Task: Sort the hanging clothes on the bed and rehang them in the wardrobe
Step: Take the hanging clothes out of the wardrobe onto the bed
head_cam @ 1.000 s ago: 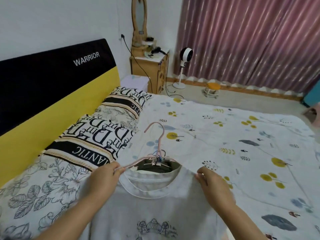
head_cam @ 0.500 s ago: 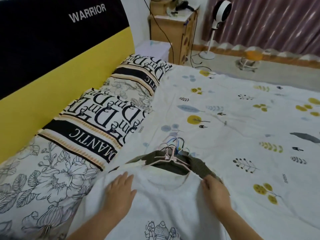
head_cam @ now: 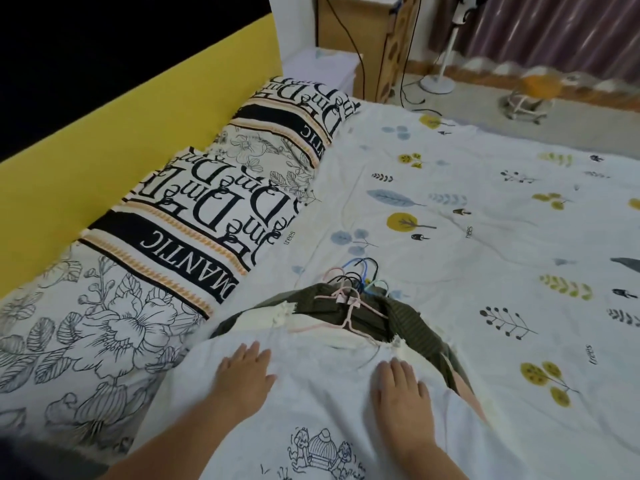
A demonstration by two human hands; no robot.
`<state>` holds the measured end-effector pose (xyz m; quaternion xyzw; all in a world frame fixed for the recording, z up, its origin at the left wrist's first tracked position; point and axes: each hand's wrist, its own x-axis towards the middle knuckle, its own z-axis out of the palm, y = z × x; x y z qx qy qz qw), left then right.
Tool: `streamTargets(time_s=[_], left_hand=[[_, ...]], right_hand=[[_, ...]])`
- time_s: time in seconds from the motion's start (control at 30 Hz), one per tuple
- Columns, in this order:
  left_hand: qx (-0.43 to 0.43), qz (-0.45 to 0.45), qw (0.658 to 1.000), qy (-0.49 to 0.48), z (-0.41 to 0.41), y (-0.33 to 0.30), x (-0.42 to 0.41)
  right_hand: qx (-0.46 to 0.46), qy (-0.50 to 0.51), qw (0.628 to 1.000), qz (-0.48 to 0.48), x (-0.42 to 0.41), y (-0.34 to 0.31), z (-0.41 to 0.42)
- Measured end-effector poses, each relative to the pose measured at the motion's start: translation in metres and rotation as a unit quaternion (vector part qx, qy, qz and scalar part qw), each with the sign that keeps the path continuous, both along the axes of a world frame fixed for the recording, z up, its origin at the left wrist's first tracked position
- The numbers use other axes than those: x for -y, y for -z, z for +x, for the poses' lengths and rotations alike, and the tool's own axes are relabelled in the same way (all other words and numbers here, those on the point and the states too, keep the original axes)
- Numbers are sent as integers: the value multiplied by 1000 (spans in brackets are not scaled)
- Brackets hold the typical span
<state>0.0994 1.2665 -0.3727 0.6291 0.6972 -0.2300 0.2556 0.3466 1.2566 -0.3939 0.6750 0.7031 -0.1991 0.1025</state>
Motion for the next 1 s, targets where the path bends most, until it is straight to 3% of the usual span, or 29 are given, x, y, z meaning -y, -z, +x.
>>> streamTargets(time_s=[0.17, 0.5, 0.73, 1.0], left_hand=[[54, -27, 998, 3, 0, -42, 4], [105, 50, 993, -8, -15, -160, 42], [87, 107, 990, -8, -58, -243, 131], [38, 140, 989, -27, -116, -333, 261]], right_hand=[[57, -43, 997, -24, -12, -48, -7], [23, -90, 995, -19, 5, -168, -48], [-3, -147, 988, 39, 74, -258, -96], [-38, -296, 952, 66, 176, -349, -163]])
